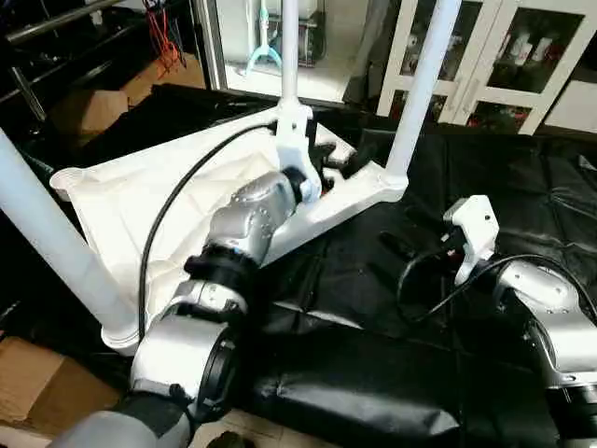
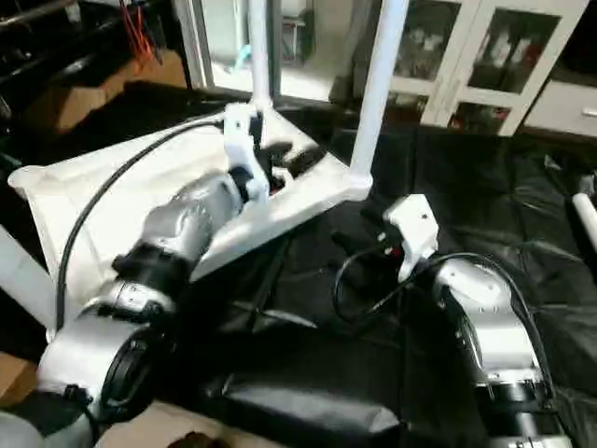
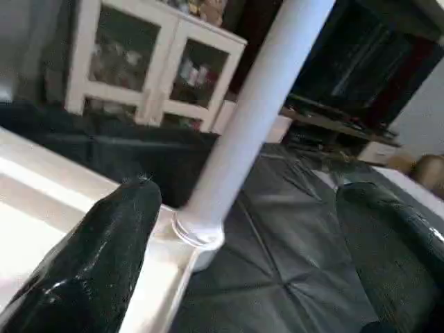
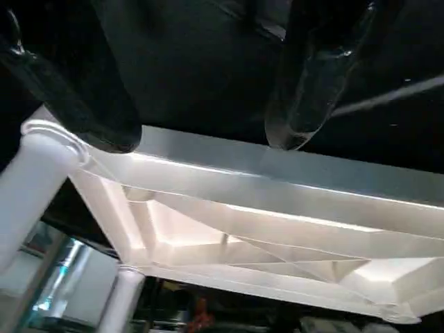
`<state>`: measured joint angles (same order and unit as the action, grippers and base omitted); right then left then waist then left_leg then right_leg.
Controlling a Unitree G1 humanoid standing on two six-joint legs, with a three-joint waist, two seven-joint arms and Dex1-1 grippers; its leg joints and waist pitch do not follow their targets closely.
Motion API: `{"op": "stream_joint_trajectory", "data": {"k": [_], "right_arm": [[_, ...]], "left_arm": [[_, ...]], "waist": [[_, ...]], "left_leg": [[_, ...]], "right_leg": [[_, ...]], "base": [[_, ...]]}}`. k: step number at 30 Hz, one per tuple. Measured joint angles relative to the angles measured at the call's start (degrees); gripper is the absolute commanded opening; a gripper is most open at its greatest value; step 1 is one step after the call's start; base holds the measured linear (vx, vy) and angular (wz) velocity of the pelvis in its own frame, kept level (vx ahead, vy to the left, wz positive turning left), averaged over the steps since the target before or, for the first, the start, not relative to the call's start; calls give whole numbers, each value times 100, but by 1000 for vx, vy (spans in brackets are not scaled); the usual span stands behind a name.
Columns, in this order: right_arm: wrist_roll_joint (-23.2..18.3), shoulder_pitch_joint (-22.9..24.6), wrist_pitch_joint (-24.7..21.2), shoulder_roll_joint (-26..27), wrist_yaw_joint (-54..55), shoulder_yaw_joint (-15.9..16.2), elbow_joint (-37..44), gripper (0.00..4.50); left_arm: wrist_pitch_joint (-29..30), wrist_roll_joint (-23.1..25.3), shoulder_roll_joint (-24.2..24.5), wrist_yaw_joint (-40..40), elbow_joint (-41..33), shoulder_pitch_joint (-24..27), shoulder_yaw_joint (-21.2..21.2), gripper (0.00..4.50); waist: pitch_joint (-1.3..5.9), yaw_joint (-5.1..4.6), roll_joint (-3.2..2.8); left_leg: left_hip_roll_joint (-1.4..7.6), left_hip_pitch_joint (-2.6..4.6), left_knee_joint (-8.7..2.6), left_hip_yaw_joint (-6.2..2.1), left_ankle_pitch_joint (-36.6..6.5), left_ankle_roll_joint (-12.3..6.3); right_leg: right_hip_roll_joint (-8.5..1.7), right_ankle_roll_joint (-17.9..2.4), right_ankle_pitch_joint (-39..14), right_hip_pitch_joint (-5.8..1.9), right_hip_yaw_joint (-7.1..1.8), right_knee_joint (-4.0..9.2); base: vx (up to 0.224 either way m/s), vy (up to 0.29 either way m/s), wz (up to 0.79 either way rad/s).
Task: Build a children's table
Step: Rotate table base
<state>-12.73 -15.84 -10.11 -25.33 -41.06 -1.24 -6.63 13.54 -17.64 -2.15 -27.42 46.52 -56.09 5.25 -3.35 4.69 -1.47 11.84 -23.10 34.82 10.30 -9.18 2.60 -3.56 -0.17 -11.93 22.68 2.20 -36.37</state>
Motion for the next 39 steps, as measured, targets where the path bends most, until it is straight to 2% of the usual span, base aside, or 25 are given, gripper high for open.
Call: {"op": "stream_joint_trajectory", "data": {"k": [2, 4, 5, 7, 10, 13, 15, 19, 23, 27, 31, 35, 39], "right_arm": [[5, -3, -16, 1, 80, -17, 9, 324], [5, 4, -48, 1, 121, -41, 36, 324], [5, 6, -55, 1, 139, -49, 37, 324], [9, 34, -62, 20, 187, -50, 79, 324], [14, 58, -63, 80, 200, -12, 159, 324], [32, 85, -62, 141, 202, 139, 208, 324], [106, 95, -61, 145, 201, 181, 202, 324], [144, 92, -30, 152, 188, 252, 191, 324], [190, 92, 40, 138, 187, 298, 182, 324], [193, 111, 71, 87, 192, 284, 189, 324], [218, 238, 76, 47, 204, 263, 197, 324], [237, 248, 91, 30, 314, 184, 201, 324], [279, 251, 97, 27, 418, 174, 205, 324]], "left_arm": [[-20, 323, 215, -49, -341, 150, -335, 444], [-95, 934, 714, -48, -846, 565, -913, 444], [-103, 1158, 895, -24, -935, 748, -1038, 444], [-62, 1442, 1145, 97, -1043, 1161, -1094, 444], [221, 1646, 1433, 406, -1316, 1517, -1069, 444], [630, 2031, 2074, 586, -1701, 1670, -1074, 444], [729, 2239, 2309, 575, -1760, 1687, -1145, 444], [794, 2645, 2468, 236, -1741, 1847, -1705, 444], [1029, 2776, 2554, -166, -1951, 1801, -2044, 444], [1058, 2872, 2401, -351, -1807, 1675, -2181, 444], [1042, 2827, 2064, -388, -1377, 1474, -2093, 444], [994, 2392, 1339, -364, -784, 1208, -1772, 444], [489, 1702, 309, -97, -204, 844, -1295, 444]], "waist": [[0, -8, 0], [6, -51, -10], [7, -64, -10], [1, -88, -2], [-10, -100, 24], [-8, -132, 47], [-2, -112, 60], [-1, -65, 78], [11, -58, 82], [43, -18, 31], [58, 51, 2], [60, 79, -9], [59, 33, -9]], "left_leg": [[0, 1, -3, 0, 0, 0], [1, 6, -9, 1, 0, 0], [2, 5, -11, 0, 1, 0], [2, 1, -12, 0, 1, 1], [2, -6, -10, 2, -5, 10], [2, -3, -12, 3, -10, 18], [1, -3, -12, 3, -10, 19], [-8, -5, -12, 12, -9, 17], [-9, 4, -15, 14, -9, 17], [-13, 19, -19, 14, -9, 17], [-26, 57, -28, 17, -10, 17], [-60, 66, -48, 74, -10, 6], [-101, 5, -32, 102, -1, -80]], "right_leg": [[0, 0, 0, 0, 0, 3], [3, 0, 0, -3, -1, 7], [4, 0, 0, -2, 0, 7], [4, 1, 0, -1, 1, 10], [0, 1, 1, 0, 4, 13], [1, 1, 2, 0, 3, 13], [-1, 2, 2, -2, 5, 15], [-15, 4, 4, -5, 1, 23], [-18, 6, 5, -11, 1, 23], [-22, 7, 4, -29, 3, 25], [-40, 22, -5, -73, 8, 32], [-103, 35, -12, -98, -4, 40], [-160, 38, 1, -73, 4, 57]], "base": [[0, 0, 0], [0, 0, 0], [0, 0, 0], [0, 0, 0], [0, 0, 0], [0, 0, 0], [0, 0, 0], [0, 0, 0], [0, 0, 0], [0, 0, 0], [0, 0, 0], [0, 0, 0], [0, 0, 0]]}}
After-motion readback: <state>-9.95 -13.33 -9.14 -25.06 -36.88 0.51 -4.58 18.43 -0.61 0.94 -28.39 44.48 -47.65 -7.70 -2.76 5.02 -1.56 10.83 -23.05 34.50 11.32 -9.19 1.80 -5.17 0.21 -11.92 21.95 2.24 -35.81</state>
